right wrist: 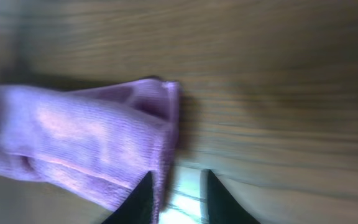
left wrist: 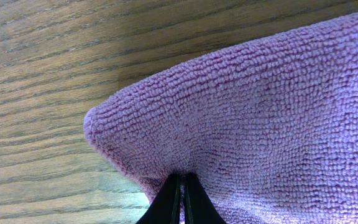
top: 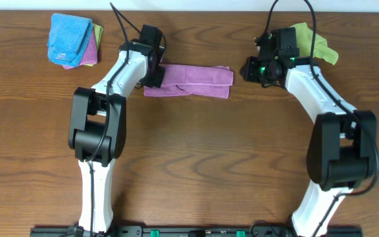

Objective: Fold the cloth
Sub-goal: 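Release with the right gripper and grasp the strip's right end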

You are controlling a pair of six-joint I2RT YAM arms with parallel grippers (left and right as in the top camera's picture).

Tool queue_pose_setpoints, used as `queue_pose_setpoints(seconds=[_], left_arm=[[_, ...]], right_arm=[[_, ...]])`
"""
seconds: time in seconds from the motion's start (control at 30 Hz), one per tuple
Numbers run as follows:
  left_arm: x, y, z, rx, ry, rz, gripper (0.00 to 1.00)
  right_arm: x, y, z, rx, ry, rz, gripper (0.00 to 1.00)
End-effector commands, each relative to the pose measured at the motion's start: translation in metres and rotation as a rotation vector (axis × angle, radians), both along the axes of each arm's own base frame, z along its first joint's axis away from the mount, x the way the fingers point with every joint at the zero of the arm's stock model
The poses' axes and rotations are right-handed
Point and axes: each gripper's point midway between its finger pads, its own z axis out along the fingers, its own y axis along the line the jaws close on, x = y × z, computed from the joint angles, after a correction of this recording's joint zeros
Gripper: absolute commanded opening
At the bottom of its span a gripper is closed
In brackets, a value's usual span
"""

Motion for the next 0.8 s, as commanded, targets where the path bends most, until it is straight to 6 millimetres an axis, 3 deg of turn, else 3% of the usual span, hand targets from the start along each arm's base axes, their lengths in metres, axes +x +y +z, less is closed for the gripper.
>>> queue_pose_setpoints(seconds=[0.0, 0.07, 0.27, 0.47, 0.57, 0.77], left_arm=[[-0.013, 0.017, -0.019, 0.041, 0.065, 0.01, 0.06], [-0.013, 0.016, -0.019, 0.04, 0.065, 0.01, 0.06], [-0.012, 0.016, -0.019, 0.039, 0.061, 0.01, 0.06], [-0.01, 0.016, -0.019, 0.037, 0.054, 0.01, 0.06], [-0.011, 0.012, -0.019, 0.017, 0.059, 0.006, 0.06], [-0.011, 0.009, -0.019, -0.003, 0.059, 0.001, 0.06]], right_arm=[[-0.004, 0.02, 0.003, 0.211, 0.05, 0.062, 0.44], [-0.012, 0.021, -0.003, 0.291, 0.103, 0.078, 0.64], [-0.029, 0.02, -0.019, 0.447, 0.22, 0.104, 0.63], [-0.035, 0.033, -0.034, 0.503, 0.259, 0.14, 0.72], [-0.031, 0.034, -0.046, 0.508, 0.265, 0.127, 0.78], [-0.019, 0.039, -0.073, 0.548, 0.289, 0.068, 0.76]])
